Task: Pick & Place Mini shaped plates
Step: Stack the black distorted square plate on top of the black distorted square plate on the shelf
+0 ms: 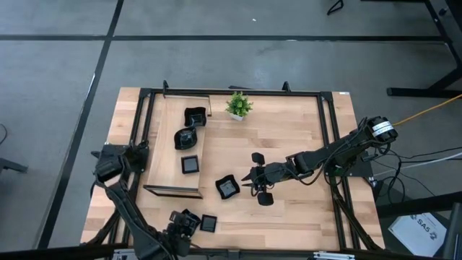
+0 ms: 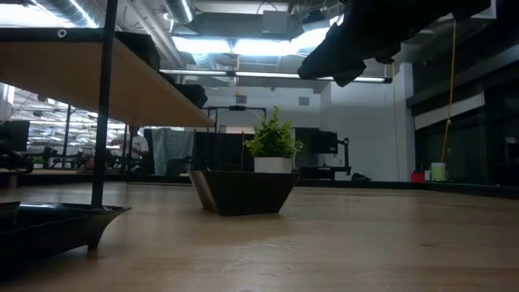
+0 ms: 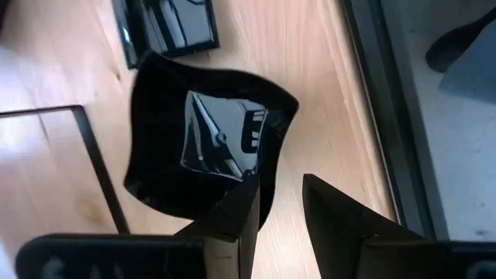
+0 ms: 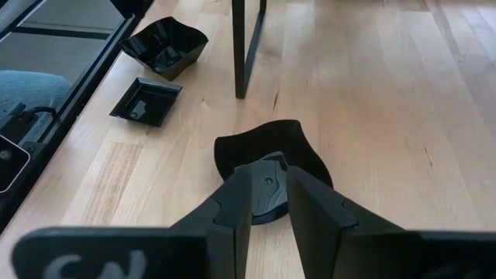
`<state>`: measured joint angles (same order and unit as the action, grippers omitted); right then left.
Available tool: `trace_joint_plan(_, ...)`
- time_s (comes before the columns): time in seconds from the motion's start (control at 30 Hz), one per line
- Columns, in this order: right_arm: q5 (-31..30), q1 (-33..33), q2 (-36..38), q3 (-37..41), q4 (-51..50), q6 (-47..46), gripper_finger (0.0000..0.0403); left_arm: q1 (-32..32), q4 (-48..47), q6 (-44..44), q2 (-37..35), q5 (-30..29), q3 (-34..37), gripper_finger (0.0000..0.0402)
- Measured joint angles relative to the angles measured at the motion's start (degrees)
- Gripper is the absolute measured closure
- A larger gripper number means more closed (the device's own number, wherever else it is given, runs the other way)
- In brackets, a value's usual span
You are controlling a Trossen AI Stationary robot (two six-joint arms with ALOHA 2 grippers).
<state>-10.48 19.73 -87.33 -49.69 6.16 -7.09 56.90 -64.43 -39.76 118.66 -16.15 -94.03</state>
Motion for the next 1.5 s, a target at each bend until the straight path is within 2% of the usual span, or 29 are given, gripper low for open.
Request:
trace_joint_plan(0.2, 0.0, 0.0, 0.0, 0.0, 0.0, 0.0, 0.0320, 0.0, -0.1, 0.0, 2.2, 0.5, 0.0, 0.0306)
trace_joint_plan(0.4, 0.0, 0.0, 0.0, 0.0, 0.0, 0.0, 0.0320, 0.0, -0.1, 0.0, 2.8, -2.3, 0.0, 0.0306)
trace_joint_plan(0.83, 0.0, 0.0, 0.0, 0.0, 0.0, 0.0, 0.0320, -0.4, 0.0, 0.0, 4.9, -0.5, 0.0, 0.0306)
trace_joint_plan(1.03, 0.0, 0.0, 0.0, 0.0, 0.0, 0.0, 0.0320, -0.4, 0.0, 0.0, 4.9, -1.8, 0.0, 0.0309)
trace_joint_plan(1.17, 0.0, 0.0, 0.0, 0.0, 0.0, 0.0, 0.0320, -0.4, 0.0, 0.0, 4.9, -1.8, 0.0, 0.0332)
trace_joint_plan(1.37, 0.0, 0.0, 0.0, 0.0, 0.0, 0.0, 0.0320, -0.4, 0.0, -0.2, 4.9, -0.8, 0.0, 0.0393)
trace_joint_plan(1.5, 0.0, 0.0, 0.0, 0.0, 0.0, 0.0, 0.0320, -0.4, -0.1, -1.4, 4.7, -0.4, 0.0, 0.0398)
